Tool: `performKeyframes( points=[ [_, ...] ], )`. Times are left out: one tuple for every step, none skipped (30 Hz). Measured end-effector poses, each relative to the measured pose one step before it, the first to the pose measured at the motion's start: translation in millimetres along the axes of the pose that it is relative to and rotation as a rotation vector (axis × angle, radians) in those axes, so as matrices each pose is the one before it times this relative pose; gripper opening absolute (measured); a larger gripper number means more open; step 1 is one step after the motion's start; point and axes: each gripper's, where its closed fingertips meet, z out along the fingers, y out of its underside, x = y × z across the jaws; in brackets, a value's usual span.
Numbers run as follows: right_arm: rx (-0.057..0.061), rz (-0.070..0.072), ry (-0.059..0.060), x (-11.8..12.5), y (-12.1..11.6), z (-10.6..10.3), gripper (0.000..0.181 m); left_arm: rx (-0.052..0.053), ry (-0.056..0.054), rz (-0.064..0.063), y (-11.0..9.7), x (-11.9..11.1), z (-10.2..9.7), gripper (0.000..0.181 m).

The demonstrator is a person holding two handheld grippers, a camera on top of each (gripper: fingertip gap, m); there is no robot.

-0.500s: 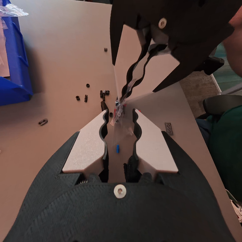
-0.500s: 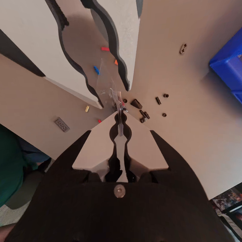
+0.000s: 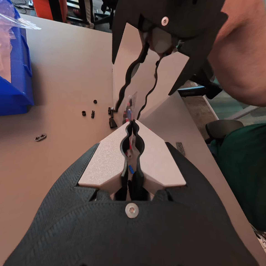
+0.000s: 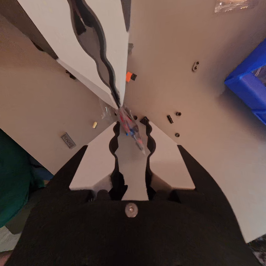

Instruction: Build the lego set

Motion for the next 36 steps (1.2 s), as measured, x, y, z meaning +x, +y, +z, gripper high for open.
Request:
performKeyframes(
  points=[
    [0.0172,0.0167,-0.0195,0.42,2.02,-1.27,0.037,0.0217,0.0087,-0.0058,-2.37,0.74,-2.55,0.000],
    [0.0202,0.0115,-0.0214,-0.13,1.71,-0.70,0.035,0.0236,0.0030,-0.0051,-2.57,-0.23,-2.40,0.000],
    [0.0186,0.0059,-0.0181,-0.09,1.68,0.11,0.032,0.0163,0.0134,-0.0093,-1.47,0.94,-1.89,0.000],
    [0.0119,0.0039,-0.0146,0.00,1.93,0.92,0.030,0.0125,0.0119,-0.0080,-0.72,0.68,-1.53,0.000],
    [0.0107,0.0008,-0.0168,-0.81,1.33,1.47,0.026,0.0080,-0.0056,-0.0053,0.17,-1.84,-1.16,0.000],
    [0.0089,-0.0024,-0.0181,-1.57,0.64,1.57,0.019,0.0004,-0.0060,-0.0048,1.25,-2.01,-0.57,0.000],
    [0.0039,-0.0034,-0.0118,-1.06,0.64,1.54,0.012,0.0007,0.0041,-0.0054,1.46,-0.56,-0.07,0.000],
    [-0.0001,-0.0008,-0.0053,-0.09,0.43,1.13,0.009,0.0001,0.0025,-0.0071,1.38,-0.73,0.15,0.000],
    [-0.0031,0.0005,-0.0049,-0.03,0.19,0.65,0.006,-0.0017,-0.0046,-0.0042,1.62,-1.53,0.15,0.000],
    [-0.0074,0.0000,-0.0021,0.38,0.14,0.33,0.003,-0.0017,0.0002,-0.0043,1.32,-0.70,0.16,0.000],
    [-0.0123,-0.0033,-0.0009,0.17,0.42,0.08,0.000,-0.0014,0.0011,-0.0035,1.15,-0.53,0.04,0.000],
    [-0.0139,-0.0050,0.0003,0.14,0.13,-0.53,0.000,-0.0027,-0.0034,-0.0028,1.18,-1.30,-0.08,0.000],
    [-0.0150,-0.0058,0.0020,0.13,0.02,-0.78,0.000,0.0017,0.0023,-0.0050,0.55,-0.63,-0.24,0.000],
    [-0.0145,-0.0046,0.0046,0.46,-0.27,-0.69,0.000,0.0070,0.0065,-0.0091,-0.26,-0.41,-0.35,0.000],
    [-0.0130,-0.0019,0.0042,0.62,-0.53,-0.91,0.000,0.0083,-0.0013,-0.0054,-0.48,-1.30,-0.55,0.000],
    [-0.0117,-0.0017,0.0064,0.91,-0.62,-1.00,0.000,0.0068,-0.0051,-0.0019,-0.44,-1.53,-0.56,0.000],
    [-0.0128,-0.0051,0.0140,1.68,-0.59,-1.07,0.000,0.0051,0.0014,-0.0023,-0.38,-0.22,-0.45,0.000],
    [-0.0159,-0.0100,0.0101,0.54,-0.33,-1.19,0.000,0.0040,0.0014,-0.0014,-0.26,-0.17,-0.34,0.000],
    [-0.0157,-0.0143,0.0053,-0.29,-0.24,-1.29,0.000,0.0041,-0.0020,0.0000,-0.45,-0.42,-0.40,0.000],
    [-0.0104,-0.0120,0.0141,1.19,-1.09,-1.44,0.000,0.0073,-0.0011,0.0021,-0.92,-0.02,-0.77,0.000],
    [-0.0105,-0.0065,0.0157,1.87,-1.15,-1.16,0.000,0.0096,0.0003,0.0006,-1.41,0.13,-1.23,0.000],
    [-0.0152,-0.0075,0.0100,0.82,-0.31,-0.70,0.000,0.0058,-0.0074,-0.0023,-0.82,-1.17,-1.28,0.002],
    [-0.0123,-0.0087,0.0150,1.52,-0.37,-0.86,0.000,0.0013,-0.0032,-0.0029,-0.23,-0.75,-1.46,0.005],
    [-0.0052,-0.0055,0.0123,1.35,-1.14,-1.43,0.000,0.0052,-0.0023,-0.0052,-0.68,-0.62,-1.87,0.010],
    [0.0024,-0.0042,0.0003,-0.31,-1.82,-1.86,0.000,0.0120,0.0034,-0.0077,-1.69,0.18,-2.06,0.017],
    [0.0114,-0.0024,-0.0011,-0.40,-2.77,-2.28,0.000,0.0098,0.0040,-0.0089,-1.53,0.15,-1.88,0.022],
    [0.0131,0.0001,0.0031,0.31,-2.80,-2.67,0.000,0.0070,0.0019,-0.0047,-1.36,-0.02,-1.70,0.024],
    [0.0119,-0.0003,-0.0020,-0.68,-2.40,-2.70,0.000,0.0059,-0.0019,0.0012,-0.91,-0.16,-1.26,0.024],
    [0.0183,-0.0021,-0.0073,-1.75,-3.31,-2.76,0.000,-0.0025,0.0001,0.0020,0.11,0.13,-0.46,0.024],
    [0.0166,-0.0005,-0.0033,-1.19,-3.14,-2.76,0.000,-0.0114,0.0035,0.0018,1.30,0.95,0.38,0.026],
    [0.0073,-0.0008,0.0076,0.41,-1.81,-2.35,0.000,-0.0155,0.0013,0.0080,2.06,0.93,0.77,0.023],
    [0.0020,-0.0037,0.0095,0.58,-0.91,-1.80,0.000,-0.0110,-0.0020,0.0152,1.46,0.97,0.67,0.015],
    [0.0032,-0.0039,0.0062,0.37,-1.23,-1.04,0.000,-0.0080,-0.0007,0.0140,1.00,1.26,0.88,0.005],
    [0.0047,0.0019,0.0104,1.61,-1.13,-0.59,0.000,-0.0052,-0.0102,0.0071,0.56,-0.60,0.58,0.000],
    [0.0023,0.0014,0.0031,0.74,-0.49,-0.12,0.000,-0.0035,-0.0094,0.0000,0.46,-1.23,0.17,0.000],
    [0.0037,0.0050,0.0053,1.52,-0.15,-0.16,0.009,0.0013,-0.0043,-0.0013,0.04,-0.87,0.04,0.000]
  ],
)
